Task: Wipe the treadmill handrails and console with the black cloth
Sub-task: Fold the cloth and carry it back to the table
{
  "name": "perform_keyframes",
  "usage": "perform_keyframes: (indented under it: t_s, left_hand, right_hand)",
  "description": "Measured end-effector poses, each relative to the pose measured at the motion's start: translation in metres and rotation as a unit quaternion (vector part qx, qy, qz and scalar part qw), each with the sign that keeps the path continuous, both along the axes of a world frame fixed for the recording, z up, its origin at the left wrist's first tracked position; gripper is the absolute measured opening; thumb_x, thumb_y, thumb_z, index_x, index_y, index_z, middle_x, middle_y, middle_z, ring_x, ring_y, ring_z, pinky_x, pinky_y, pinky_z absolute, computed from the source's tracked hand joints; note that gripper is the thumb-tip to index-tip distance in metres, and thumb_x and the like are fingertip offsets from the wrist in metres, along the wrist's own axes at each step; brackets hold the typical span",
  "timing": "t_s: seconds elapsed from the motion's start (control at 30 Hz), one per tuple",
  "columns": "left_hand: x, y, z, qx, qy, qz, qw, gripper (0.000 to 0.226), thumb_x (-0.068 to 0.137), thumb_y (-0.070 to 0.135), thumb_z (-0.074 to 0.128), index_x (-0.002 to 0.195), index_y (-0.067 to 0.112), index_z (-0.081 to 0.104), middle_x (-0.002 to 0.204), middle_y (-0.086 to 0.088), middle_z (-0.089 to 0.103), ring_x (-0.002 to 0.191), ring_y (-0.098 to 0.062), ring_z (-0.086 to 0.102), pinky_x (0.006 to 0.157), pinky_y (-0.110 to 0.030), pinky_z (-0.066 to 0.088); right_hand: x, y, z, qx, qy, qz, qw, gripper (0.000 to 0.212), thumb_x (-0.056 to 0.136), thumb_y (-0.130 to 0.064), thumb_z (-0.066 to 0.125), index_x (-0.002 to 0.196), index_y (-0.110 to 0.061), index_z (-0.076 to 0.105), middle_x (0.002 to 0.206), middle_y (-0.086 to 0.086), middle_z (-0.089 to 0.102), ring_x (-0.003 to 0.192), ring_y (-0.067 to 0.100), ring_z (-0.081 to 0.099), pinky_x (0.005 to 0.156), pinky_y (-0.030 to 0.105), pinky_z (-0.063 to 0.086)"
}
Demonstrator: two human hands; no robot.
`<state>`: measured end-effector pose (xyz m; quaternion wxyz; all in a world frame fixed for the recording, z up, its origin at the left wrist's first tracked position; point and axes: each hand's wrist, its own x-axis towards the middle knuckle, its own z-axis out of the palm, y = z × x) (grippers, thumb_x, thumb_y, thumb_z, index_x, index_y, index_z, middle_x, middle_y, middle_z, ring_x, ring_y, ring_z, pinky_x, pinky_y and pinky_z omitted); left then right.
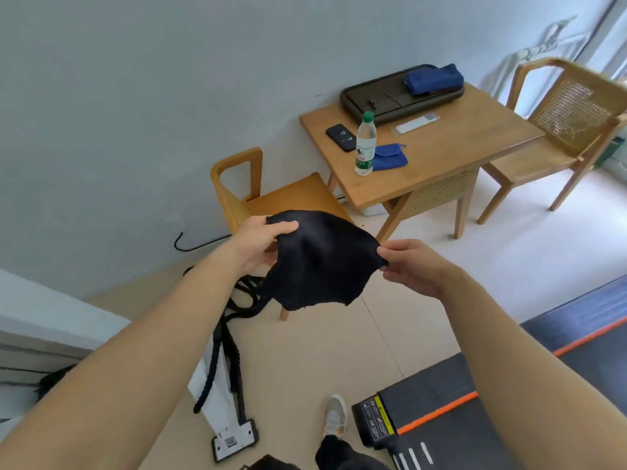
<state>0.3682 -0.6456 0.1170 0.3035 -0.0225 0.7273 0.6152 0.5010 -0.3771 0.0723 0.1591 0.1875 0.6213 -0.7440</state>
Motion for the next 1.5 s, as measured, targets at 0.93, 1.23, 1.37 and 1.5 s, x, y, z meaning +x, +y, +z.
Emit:
perform_keyframes:
  t_s: [0.93,1.23,1.37,1.5]
  left_hand:
    - [-0.192,0.339,-0.008,-0.065,0.482,-0.362,0.795,0.022,0.094,0.021,0.058,0.104,0.019,0.078,0.094,0.000,0.064,0.087,-0.017,0.059,0.075,-0.038,0.050]
    - [-0.255,0.422,-0.007,0.027,0.173,-0.299,0.938,0.012,0.090,0.012,0.063,0.095,0.018,0.071,0.088,-0.004,0.073,0.079,-0.019,0.071,0.071,-0.037,0.056]
    - [-0.283,0.475,-0.020,-0.044,0.232,-0.345,0.908,0.060,0.077,0.013,0.080,0.128,0.032,0.053,0.120,0.006,0.049,0.099,-0.014,0.059,0.080,-0.032,0.054]
    - [-0.311,0.528,-0.019,-0.044,0.221,-0.306,0.925,0.038,0.083,0.010,0.077,0.096,0.045,0.067,0.104,0.007,0.069,0.091,-0.023,0.067,0.068,-0.031,0.054]
  right_hand:
    - [-0.213,0.192,0.050,-0.082,-0.073,-0.379,0.919,0.030,0.090,-0.019,0.073,0.110,0.002,0.068,0.094,0.015,0.068,0.075,0.023,0.069,0.070,0.027,0.058]
    - [-0.248,0.318,0.050,0.018,-0.043,-0.152,0.987,0.011,0.090,-0.013,0.070,0.096,-0.006,0.074,0.087,0.008,0.067,0.080,0.017,0.059,0.072,0.027,0.051]
    - [-0.280,0.386,0.053,0.029,-0.023,-0.091,0.995,0.017,0.092,-0.016,0.067,0.100,-0.003,0.071,0.098,0.015,0.062,0.095,0.026,0.058,0.090,0.039,0.052]
    - [-0.320,0.451,0.062,0.059,-0.005,0.015,0.998,0.017,0.095,-0.022,0.064,0.095,-0.006,0.070,0.090,0.011,0.062,0.093,0.024,0.059,0.094,0.042,0.049]
